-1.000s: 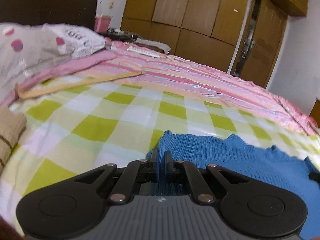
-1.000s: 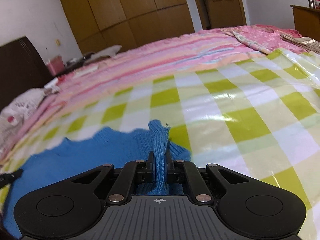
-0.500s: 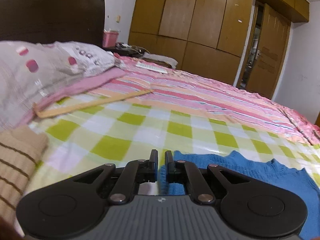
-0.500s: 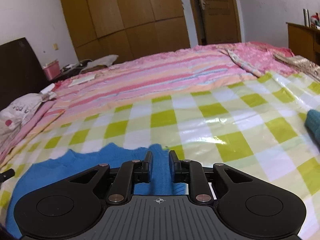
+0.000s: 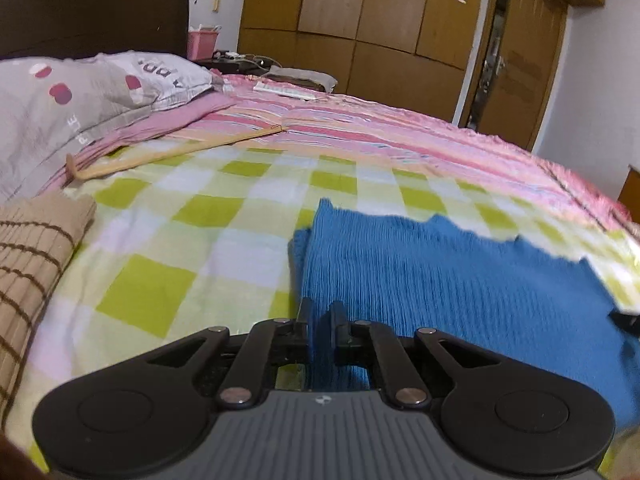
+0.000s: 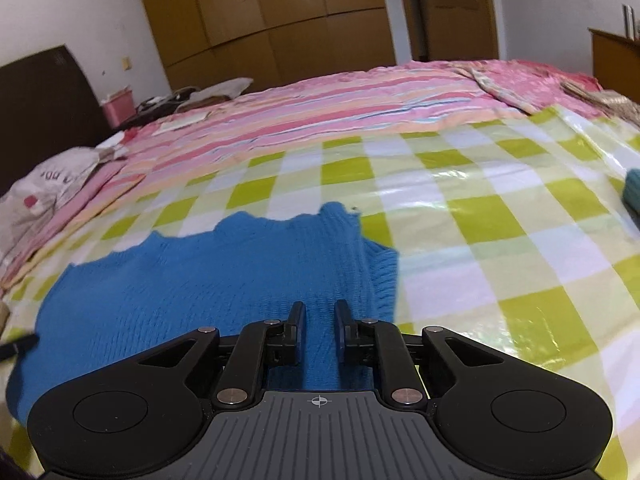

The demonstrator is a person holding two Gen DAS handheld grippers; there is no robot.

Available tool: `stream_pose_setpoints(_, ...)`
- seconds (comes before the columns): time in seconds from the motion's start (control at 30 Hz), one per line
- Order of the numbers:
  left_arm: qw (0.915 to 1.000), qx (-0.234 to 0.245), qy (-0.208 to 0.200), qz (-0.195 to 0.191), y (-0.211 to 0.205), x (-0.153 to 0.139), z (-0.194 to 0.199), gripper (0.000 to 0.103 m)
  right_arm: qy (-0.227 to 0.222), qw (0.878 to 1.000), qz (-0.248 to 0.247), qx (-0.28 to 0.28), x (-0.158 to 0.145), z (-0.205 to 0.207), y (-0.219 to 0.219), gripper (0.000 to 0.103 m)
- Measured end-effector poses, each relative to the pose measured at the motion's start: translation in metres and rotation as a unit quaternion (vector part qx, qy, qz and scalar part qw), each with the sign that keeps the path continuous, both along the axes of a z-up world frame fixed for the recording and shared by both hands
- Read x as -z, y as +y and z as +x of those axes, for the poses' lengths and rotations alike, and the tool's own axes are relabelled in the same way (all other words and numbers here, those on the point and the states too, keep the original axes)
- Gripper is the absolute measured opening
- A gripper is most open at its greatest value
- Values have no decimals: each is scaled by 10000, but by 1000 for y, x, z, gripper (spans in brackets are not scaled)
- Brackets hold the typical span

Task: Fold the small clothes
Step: 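Open the right tool and pull both tools back from the sweater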

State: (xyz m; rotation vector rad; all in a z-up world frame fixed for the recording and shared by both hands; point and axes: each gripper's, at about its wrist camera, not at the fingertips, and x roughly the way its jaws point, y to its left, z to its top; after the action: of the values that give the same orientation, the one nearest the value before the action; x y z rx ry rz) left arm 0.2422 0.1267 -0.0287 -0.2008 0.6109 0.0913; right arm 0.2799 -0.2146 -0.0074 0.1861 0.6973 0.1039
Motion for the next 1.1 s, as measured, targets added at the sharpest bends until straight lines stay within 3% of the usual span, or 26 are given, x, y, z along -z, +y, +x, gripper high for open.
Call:
stream_pose_setpoints(0.13,9995,-163,55,-248,5,-3,-3,14,64,9996,244,117,2,0,-10,11)
stream_pose_setpoints(0.5,9983,-490,-22,-311,2,-10,-34,14,-303,9994,-182,12,-20,-23,5,19)
stream_pose_setpoints(0.63,9984,-496,80,-269,5,-6,-33,15,185,9993,-269,165,-5,-14,-3,19)
stream_pose_setpoints(0.93,9981,-407,51,-462,12,-5,-37,17,14,9988,-474,93,-30,-24,16,19)
stream_pose_setpoints(1.1,9972,-376,73,-646,19,-5,-39,17,184,9976,-642,-154,-26,-24,43,19)
